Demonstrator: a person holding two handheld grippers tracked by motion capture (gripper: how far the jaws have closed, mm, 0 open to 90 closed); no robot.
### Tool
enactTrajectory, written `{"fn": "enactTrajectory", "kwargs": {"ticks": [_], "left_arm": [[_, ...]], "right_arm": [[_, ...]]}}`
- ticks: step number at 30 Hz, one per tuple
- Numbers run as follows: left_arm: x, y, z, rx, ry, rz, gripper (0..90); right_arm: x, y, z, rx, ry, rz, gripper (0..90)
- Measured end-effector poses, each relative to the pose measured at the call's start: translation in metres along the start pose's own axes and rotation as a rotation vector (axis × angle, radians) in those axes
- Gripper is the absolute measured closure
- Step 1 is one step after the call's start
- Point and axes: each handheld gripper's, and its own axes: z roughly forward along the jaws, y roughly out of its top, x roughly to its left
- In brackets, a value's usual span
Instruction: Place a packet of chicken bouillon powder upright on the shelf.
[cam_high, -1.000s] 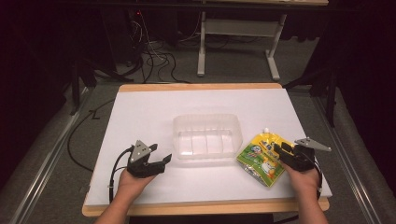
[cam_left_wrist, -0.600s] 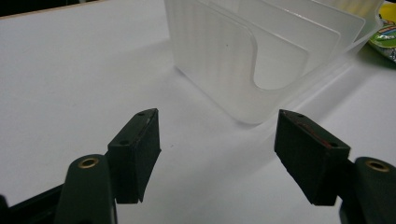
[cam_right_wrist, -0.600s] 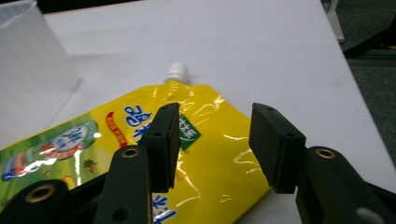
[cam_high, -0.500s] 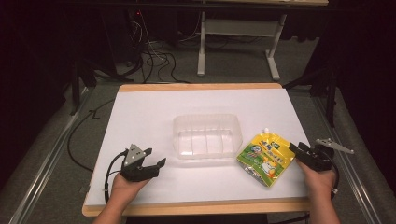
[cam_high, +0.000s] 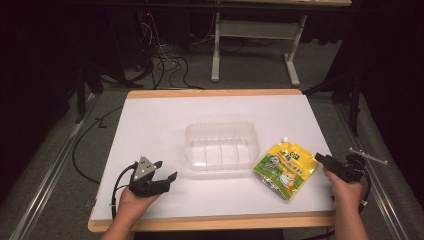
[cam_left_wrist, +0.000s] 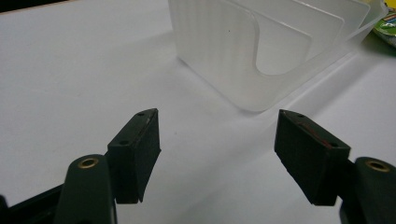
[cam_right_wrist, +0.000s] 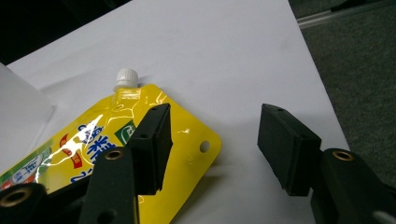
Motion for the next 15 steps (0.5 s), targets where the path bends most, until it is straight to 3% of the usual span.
{"fn": "enactTrajectory", "kwargs": {"ticks": [8,15], "left_arm": [[0.001,-0.002,-0.001,0.003,0.001,-0.004,31.7],[-0.001,-0.002,0.002,0.013,-0.008,0.005,31.7]], "right_arm": [[0.000,0.002,0.008,0.062,0.013,0.034,46.9],[0.002,0.001,0.011,0.093,0.089,0.063,50.7]]}}
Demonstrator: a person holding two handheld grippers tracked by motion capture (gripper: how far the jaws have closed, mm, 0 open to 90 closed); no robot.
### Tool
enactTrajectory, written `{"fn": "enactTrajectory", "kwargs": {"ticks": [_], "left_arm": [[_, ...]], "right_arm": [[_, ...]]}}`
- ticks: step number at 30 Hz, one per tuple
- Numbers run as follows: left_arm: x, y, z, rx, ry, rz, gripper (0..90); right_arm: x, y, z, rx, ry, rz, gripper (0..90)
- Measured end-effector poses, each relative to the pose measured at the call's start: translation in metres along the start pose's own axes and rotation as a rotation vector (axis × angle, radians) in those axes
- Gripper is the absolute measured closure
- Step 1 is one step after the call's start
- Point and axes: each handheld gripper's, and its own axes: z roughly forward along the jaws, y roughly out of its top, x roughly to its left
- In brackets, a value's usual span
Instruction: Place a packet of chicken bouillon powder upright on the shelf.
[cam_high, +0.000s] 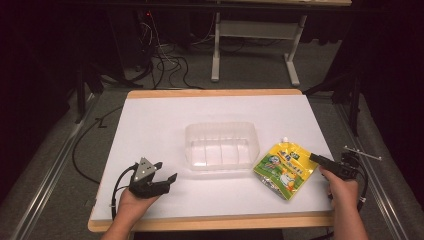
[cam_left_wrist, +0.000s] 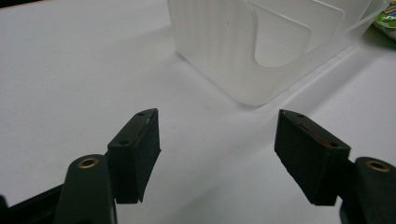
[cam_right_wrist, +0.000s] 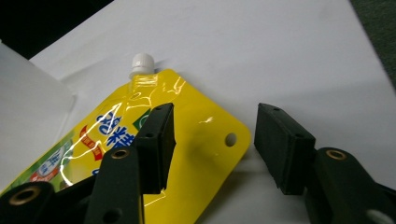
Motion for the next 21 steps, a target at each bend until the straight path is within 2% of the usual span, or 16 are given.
{"fn": "enactTrajectory", "kwargs": {"ticks": [5,8,11,13,14,16,19,21], "left_arm": [[-0.001,0.000,0.002,0.004,-0.005,0.007,31.7],[-0.002,0.002,0.002,-0.002,-0.007,0.008,31.7],[-0.003,0.003,0.004,-0.005,-0.014,0.008,31.6],[-0.005,0.004,0.005,-0.003,-0.016,0.015,31.7],[-0.006,0.004,0.006,-0.005,-0.018,0.022,31.6],[-0.007,0.005,0.006,-0.001,-0.022,0.031,31.6],[-0.007,0.005,0.006,-0.002,-0.023,0.030,31.7],[-0.006,0.005,0.005,-0.002,-0.022,0.028,31.7]], "right_arm": [[0.005,-0.002,-0.001,-0.047,0.071,0.002,54.9],[0.012,-0.001,-0.006,-0.069,0.094,-0.036,57.4],[0.018,-0.002,-0.009,-0.085,0.163,-0.055,59.5],[0.020,-0.005,-0.008,-0.058,0.166,-0.051,59.4],[0.021,-0.007,-0.004,-0.029,0.144,-0.054,59.1],[0.019,-0.009,-0.001,-0.015,0.130,-0.063,59.1],[0.019,-0.009,0.000,-0.010,0.121,-0.052,58.6],[0.017,-0.009,0.004,0.019,0.098,-0.035,54.1]]}}
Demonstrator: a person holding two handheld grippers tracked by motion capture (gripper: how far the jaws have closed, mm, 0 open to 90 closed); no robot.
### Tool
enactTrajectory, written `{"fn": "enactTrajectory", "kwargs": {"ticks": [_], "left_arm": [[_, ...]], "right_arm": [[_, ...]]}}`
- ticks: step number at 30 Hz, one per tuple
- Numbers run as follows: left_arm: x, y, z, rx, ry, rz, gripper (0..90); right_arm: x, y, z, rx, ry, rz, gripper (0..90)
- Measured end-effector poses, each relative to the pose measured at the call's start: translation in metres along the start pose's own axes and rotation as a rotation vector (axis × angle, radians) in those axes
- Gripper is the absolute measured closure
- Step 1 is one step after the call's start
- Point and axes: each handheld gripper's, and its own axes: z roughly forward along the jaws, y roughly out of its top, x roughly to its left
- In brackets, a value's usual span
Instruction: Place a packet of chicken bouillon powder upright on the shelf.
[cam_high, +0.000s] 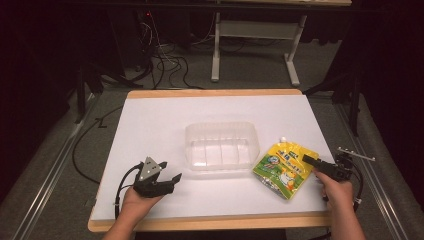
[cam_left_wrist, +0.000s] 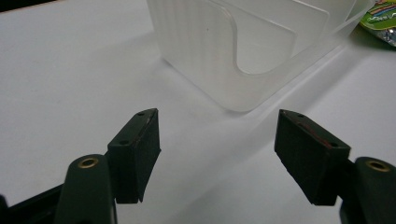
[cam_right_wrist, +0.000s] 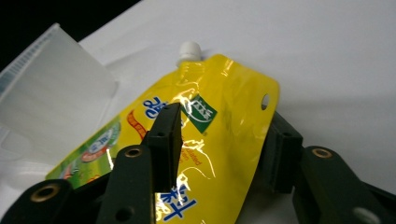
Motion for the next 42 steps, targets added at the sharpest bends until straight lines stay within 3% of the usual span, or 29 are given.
{"fn": "enactTrajectory", "kwargs": {"ticks": [4,12,15,17,19,22,29,35,38,42], "left_arm": [[0.001,0.000,-0.002,-0.004,0.004,0.000,31.6],[0.003,-0.001,-0.002,-0.008,0.003,-0.003,31.6],[0.002,0.000,-0.002,-0.006,0.003,0.001,31.6],[0.002,0.000,-0.002,-0.006,0.003,0.002,31.6],[0.002,0.000,-0.002,-0.004,0.001,0.002,31.6],[0.001,0.001,-0.002,-0.009,0.001,0.004,31.6],[0.002,0.003,-0.001,-0.018,-0.003,-0.001,31.6],[0.000,0.008,0.002,-0.035,-0.014,-0.001,32.2],[-0.001,0.011,0.004,-0.042,-0.031,0.004,33.6],[0.000,0.013,0.006,-0.051,-0.052,-0.020,34.2]], "right_arm": [[-0.002,0.001,0.006,0.043,-0.008,0.017,52.3],[-0.002,0.002,0.008,0.051,0.011,0.017,55.0],[-0.003,0.002,0.009,0.064,0.006,0.016,63.8],[-0.002,0.002,0.009,0.078,-0.009,0.001,74.7],[-0.001,0.002,0.006,0.062,-0.012,-0.006,84.4],[0.000,0.001,0.003,0.041,-0.005,-0.027,90.0],[0.009,0.001,-0.004,0.007,-0.012,-0.075,90.0],[0.022,0.001,-0.023,-0.065,0.023,-0.100,90.0],[0.030,0.001,-0.032,-0.099,0.018,-0.142,90.0],[0.040,0.003,-0.042,-0.139,0.029,-0.164,90.0]]}}
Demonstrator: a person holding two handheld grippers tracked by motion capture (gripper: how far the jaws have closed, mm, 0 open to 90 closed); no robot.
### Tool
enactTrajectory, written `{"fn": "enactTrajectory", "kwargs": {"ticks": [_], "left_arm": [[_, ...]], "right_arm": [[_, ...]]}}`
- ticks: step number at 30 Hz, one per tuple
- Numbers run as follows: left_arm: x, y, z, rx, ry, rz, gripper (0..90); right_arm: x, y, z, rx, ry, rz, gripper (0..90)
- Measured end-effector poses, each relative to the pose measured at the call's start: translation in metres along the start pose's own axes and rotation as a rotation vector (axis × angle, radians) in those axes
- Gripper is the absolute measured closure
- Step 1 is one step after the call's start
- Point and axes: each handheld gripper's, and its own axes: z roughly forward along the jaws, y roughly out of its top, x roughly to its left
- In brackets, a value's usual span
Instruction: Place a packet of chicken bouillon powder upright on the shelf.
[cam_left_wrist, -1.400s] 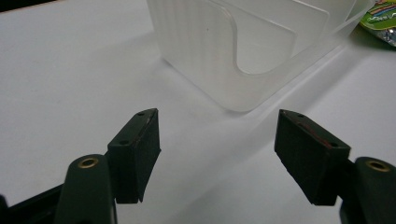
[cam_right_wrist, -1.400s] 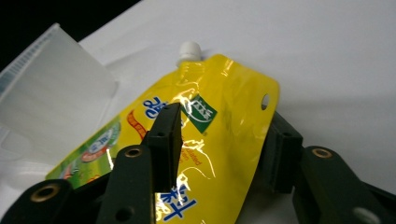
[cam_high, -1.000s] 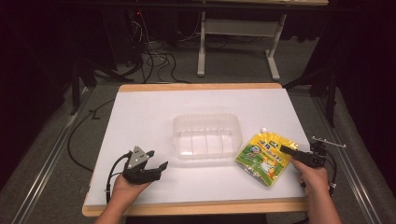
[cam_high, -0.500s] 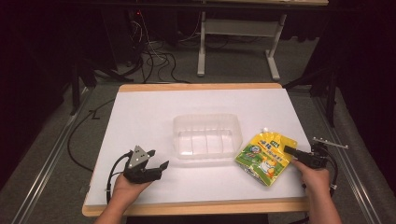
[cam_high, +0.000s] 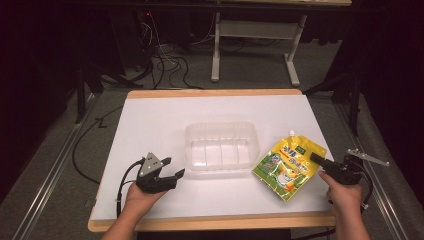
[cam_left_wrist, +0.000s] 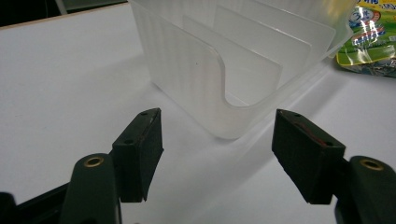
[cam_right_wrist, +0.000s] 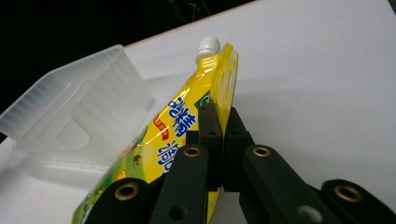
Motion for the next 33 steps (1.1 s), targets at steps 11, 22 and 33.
{"fn": "enactTrajectory", "kwargs": {"ticks": [11,22,33], "left_arm": [[0.003,0.002,-0.005,-0.027,0.005,-0.011,37.0],[-0.002,-0.003,-0.012,-0.019,0.048,0.047,32.7],[0.001,-0.009,-0.018,-0.022,0.056,0.018,34.0]], "right_arm": [[0.027,0.013,-0.016,-0.090,0.028,-0.084,90.0],[0.047,0.027,-0.024,-0.171,0.020,-0.171,90.0],[0.058,0.035,-0.028,-0.295,-0.157,-0.304,90.0]]}}
